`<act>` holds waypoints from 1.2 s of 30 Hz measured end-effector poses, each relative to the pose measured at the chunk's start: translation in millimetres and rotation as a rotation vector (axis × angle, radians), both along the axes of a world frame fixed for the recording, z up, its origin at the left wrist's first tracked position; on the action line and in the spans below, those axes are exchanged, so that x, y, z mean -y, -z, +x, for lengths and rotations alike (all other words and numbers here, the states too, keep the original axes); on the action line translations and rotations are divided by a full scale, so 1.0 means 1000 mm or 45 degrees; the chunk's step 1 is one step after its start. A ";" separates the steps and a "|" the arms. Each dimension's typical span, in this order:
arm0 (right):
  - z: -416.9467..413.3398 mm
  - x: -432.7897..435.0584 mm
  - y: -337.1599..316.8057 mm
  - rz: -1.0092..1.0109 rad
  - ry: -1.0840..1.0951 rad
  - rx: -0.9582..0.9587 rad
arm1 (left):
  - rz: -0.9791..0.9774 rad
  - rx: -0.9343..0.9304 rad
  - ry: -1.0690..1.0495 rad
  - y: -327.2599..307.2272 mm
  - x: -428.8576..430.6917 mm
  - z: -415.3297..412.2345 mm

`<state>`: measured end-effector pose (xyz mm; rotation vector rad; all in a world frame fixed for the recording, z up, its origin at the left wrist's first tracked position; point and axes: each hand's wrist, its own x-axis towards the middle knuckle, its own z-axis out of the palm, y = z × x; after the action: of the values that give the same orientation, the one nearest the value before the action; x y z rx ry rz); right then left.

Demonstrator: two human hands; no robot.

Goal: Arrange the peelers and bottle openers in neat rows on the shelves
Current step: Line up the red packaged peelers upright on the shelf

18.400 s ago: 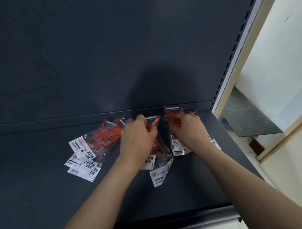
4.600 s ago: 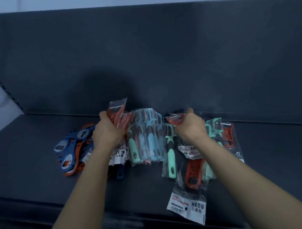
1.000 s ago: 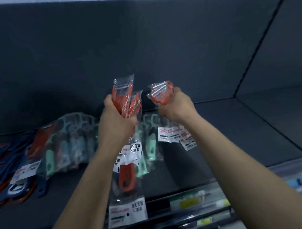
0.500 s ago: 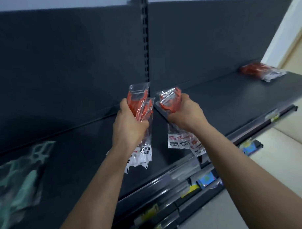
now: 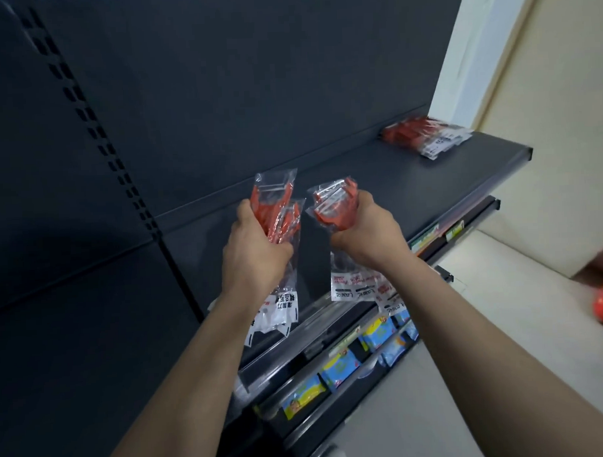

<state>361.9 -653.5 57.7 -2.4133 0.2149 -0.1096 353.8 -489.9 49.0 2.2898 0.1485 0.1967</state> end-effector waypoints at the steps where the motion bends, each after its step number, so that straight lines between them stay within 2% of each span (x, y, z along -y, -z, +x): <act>1: 0.007 0.010 0.001 -0.011 0.012 -0.002 | 0.002 0.002 0.008 0.002 0.010 0.010; 7: 0.062 0.065 0.002 -0.105 0.082 0.013 | 0.026 0.028 0.016 0.015 0.063 0.074; 19: 0.170 0.123 0.002 -0.149 0.031 -0.016 | 0.086 -0.030 -0.002 0.017 0.128 0.175; 36: 0.289 0.215 0.008 -0.120 -0.502 -0.069 | 0.106 -0.179 -0.456 0.018 0.241 0.235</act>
<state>650.4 -868.4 49.6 -2.5049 -0.2477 0.1281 589.3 -731.3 30.6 2.3447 0.6351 0.2288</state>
